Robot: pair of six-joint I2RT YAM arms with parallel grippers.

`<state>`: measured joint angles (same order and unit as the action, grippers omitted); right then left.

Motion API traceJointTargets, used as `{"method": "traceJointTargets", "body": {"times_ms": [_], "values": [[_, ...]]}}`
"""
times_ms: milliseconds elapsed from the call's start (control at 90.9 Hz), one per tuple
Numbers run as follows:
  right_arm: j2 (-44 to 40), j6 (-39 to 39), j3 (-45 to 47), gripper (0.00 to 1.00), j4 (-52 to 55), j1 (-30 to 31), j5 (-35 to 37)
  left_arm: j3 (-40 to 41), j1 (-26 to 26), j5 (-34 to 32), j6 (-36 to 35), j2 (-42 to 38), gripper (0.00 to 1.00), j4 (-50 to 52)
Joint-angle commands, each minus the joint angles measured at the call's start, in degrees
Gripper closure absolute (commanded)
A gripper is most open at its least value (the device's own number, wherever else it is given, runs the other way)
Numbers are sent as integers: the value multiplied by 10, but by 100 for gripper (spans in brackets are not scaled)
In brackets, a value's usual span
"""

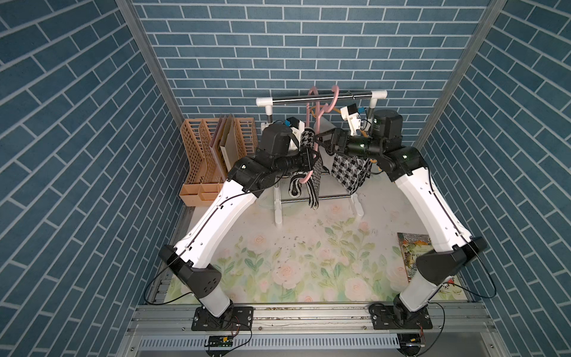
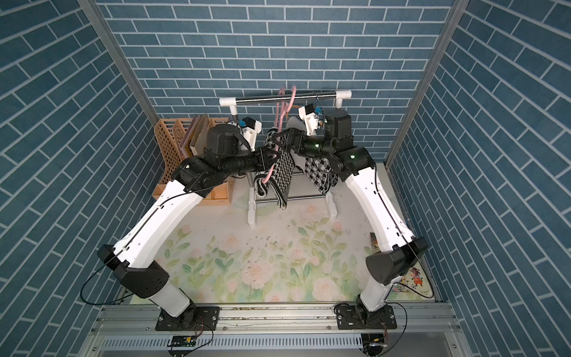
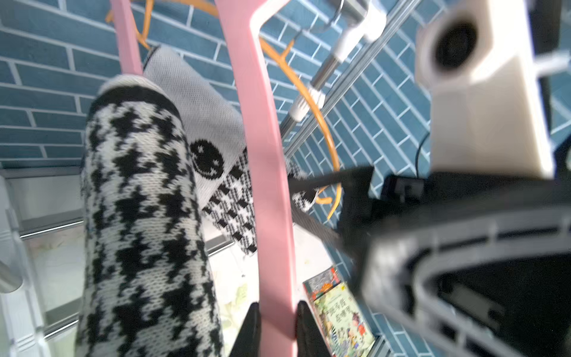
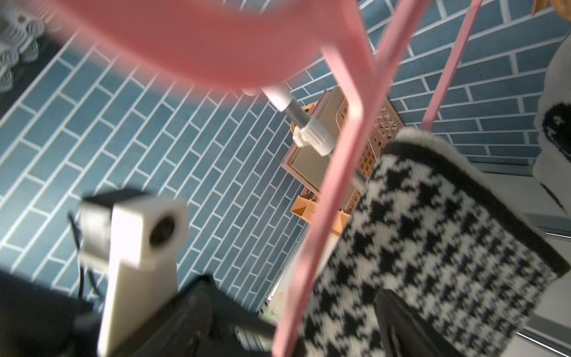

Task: Hang the scarf on the hanger
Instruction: Place the hanger at the clothesline.

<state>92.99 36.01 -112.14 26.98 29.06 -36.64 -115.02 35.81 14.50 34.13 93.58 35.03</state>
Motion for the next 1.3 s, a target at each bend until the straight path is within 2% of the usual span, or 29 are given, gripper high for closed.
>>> {"method": "traceJointTargets", "body": {"times_ms": [0, 143, 286, 484, 660, 825, 1188, 1232, 1287], "values": [[-100, -74, 139, 3, -93, 2, -8, 12, -28, 39, 56, -15, 100, -133], [-217, -96, 298, 0, -177, 1, 13, 12, -44, 45, 82, -8, 100, -161], [-273, -104, 360, 0, -191, 0, 31, 9, -56, 52, 107, 9, 100, -173], [-287, -92, 378, 0, -178, 0, 33, 13, -66, 68, 163, 32, 100, -201], [-294, -80, 386, 0, -188, 0, 36, 141, -68, 68, 210, -10, 100, -284], [-297, -79, 391, 0, -181, 0, 34, 210, -67, 67, 226, -36, 100, -317], [-306, -76, 404, 0, -176, 0, 35, 242, -101, 105, 249, -16, 100, -342], [-308, -77, 408, 0, -174, 0, 38, 246, -103, 111, 246, -13, 84, -344], [-311, -80, 417, 0, -170, 0, 46, 255, -104, 113, 232, -16, 48, -340]]}}
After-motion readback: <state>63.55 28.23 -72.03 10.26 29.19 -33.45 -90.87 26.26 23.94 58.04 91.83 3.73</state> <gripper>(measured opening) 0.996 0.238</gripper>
